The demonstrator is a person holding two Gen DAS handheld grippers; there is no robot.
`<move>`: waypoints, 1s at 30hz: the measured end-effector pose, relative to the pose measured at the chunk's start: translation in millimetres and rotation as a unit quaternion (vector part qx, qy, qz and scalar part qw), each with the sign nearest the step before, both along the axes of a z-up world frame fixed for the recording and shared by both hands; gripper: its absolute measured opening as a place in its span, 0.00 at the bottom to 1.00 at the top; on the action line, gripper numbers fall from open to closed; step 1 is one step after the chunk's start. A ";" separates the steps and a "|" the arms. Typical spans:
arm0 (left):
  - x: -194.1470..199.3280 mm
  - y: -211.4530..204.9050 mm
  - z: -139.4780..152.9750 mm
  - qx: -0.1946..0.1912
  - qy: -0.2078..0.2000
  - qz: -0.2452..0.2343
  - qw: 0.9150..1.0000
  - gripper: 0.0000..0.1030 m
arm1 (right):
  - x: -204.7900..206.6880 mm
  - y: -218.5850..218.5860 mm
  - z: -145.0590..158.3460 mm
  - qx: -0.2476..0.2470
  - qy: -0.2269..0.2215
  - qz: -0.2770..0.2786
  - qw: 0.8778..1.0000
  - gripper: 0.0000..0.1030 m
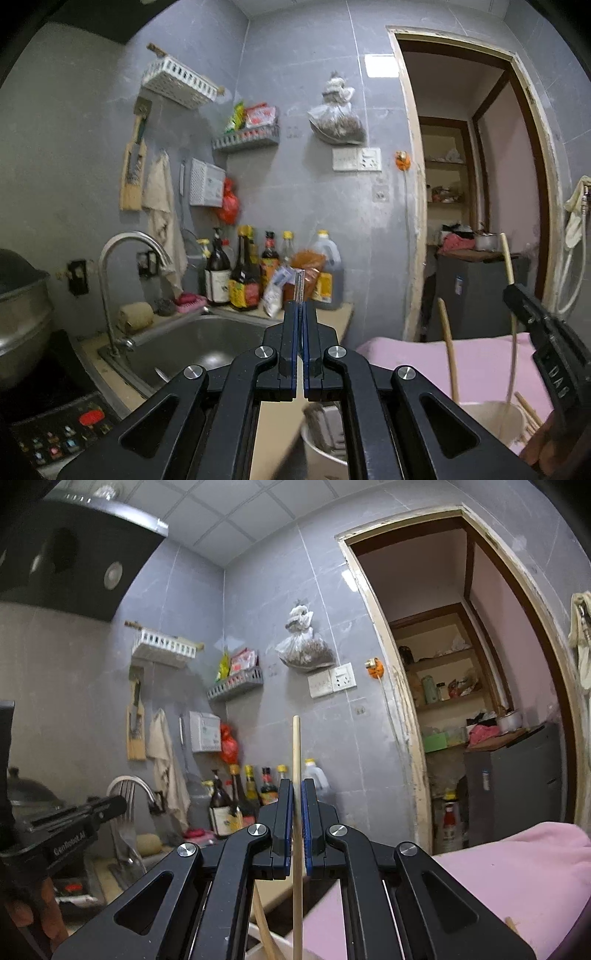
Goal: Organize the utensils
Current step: 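Lower the chopsticks into the holder and open both grippers, then move both grippers back over the chopsticks on the cloth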
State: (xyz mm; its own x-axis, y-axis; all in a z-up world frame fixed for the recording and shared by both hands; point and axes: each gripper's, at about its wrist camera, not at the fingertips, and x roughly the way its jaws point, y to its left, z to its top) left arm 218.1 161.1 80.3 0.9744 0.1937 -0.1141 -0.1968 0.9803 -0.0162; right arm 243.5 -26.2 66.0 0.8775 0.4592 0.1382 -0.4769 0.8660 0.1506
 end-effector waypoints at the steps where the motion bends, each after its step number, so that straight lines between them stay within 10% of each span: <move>1: 0.2 0.2 -0.9 -0.008 0.003 -0.008 1.000 0.01 | -1.3 0.8 -2.0 -0.006 0.002 -0.004 1.000 0.03; 13: -4.7 1.5 -5.7 -0.091 0.041 -0.099 0.990 0.07 | -19.5 0.8 -12.6 -0.057 0.036 -0.008 0.998 0.10; 16: -11.9 -0.8 1.4 -0.104 0.035 -0.110 0.988 0.33 | -25.3 -7.6 -10.8 -0.055 0.039 0.000 0.998 0.22; 21: -23.1 -17.5 18.3 -0.102 0.019 -0.124 0.987 0.43 | -36.8 -25.7 0.4 -0.058 0.027 -0.002 0.998 0.28; 30: -41.3 -72.7 33.5 -0.065 -0.012 -0.171 0.983 0.94 | -62.1 -97.2 27.4 -0.051 -0.002 -0.051 0.997 0.82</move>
